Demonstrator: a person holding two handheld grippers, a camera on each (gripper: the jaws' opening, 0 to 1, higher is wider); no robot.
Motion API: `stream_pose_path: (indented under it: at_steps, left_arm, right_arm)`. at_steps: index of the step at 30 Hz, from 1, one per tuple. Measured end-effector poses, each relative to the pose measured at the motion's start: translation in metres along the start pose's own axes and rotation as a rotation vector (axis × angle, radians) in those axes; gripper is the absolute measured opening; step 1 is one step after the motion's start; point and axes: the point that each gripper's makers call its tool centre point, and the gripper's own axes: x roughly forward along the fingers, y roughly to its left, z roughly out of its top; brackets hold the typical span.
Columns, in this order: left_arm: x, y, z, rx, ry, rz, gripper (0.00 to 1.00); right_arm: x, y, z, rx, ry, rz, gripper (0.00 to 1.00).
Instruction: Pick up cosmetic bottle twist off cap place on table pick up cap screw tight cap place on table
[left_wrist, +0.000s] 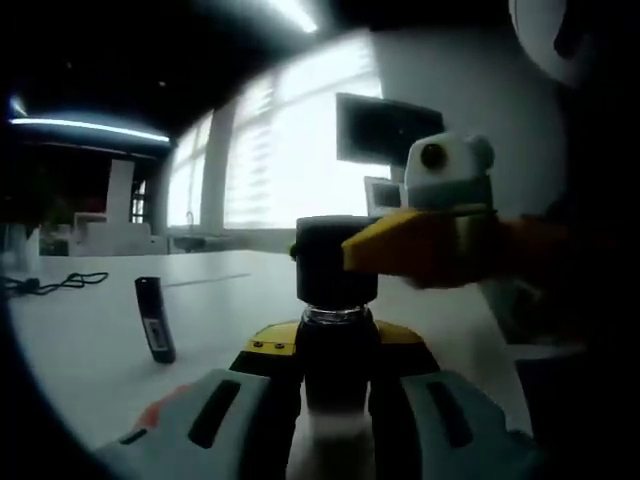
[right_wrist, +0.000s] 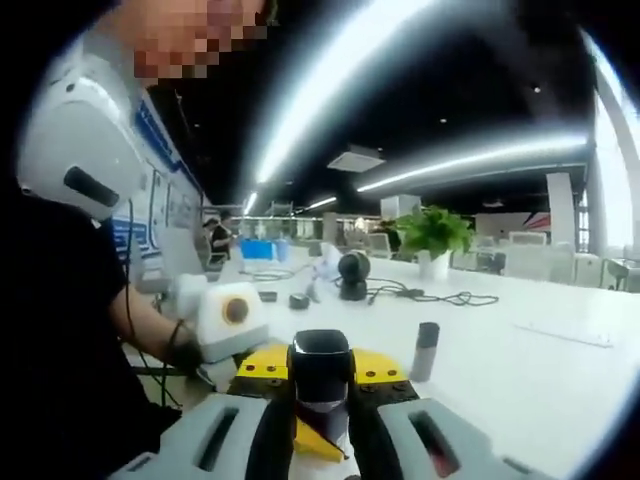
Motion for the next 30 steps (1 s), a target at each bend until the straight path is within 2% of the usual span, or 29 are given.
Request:
stream_pose_path:
  at_steps: [4,12,20,26,30]
  left_arm:
    - [0.001,0.004,0.0,0.005,0.001,0.024,0.15]
    - [0.0,0.011,-0.001,0.006,0.003,0.058,0.15]
    - [0.0,0.013,0.0,0.005,0.003,0.066,0.15]
    - [0.0,0.013,0.0,0.006,0.003,0.067,0.15]
    - [0.0,0.012,-0.001,0.007,0.002,0.068,0.15]
  right_arm:
    - [0.001,-0.005,0.0,0.031,-0.003,-0.056,0.14]
    - [0.005,-0.009,0.0,0.016,0.016,-0.184,0.13]
    - [0.003,-0.012,0.0,0.01,0.032,-0.358,0.13]
    - [0.001,-0.013,-0.001,0.011,0.024,-0.421,0.13]
    - [-0.001,-0.015,-0.001,0.051,0.006,-0.469,0.13]
